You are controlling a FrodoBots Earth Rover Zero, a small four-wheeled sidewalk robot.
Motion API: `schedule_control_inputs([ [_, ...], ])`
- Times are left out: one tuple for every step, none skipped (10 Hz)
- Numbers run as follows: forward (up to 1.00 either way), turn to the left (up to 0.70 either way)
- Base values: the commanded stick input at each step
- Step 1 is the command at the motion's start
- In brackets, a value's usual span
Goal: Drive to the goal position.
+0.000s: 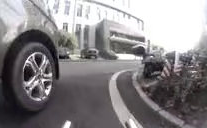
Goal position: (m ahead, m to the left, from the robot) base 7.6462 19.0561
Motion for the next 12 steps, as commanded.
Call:
schedule_control_inputs([
  [0.45, -0.08],
  [0.45, -0.27],
  [0.45, -0.27],
  [0.45, -0.27],
  [0.45, -0.27],
  [0.45, -0.27],
  [0.45, -0.27],
  [0.45, -0.27],
  [0.45, -0.27],
  [0.45, -0.27],
  [0.45, -0.27],
  [0.45, -0.27],
])
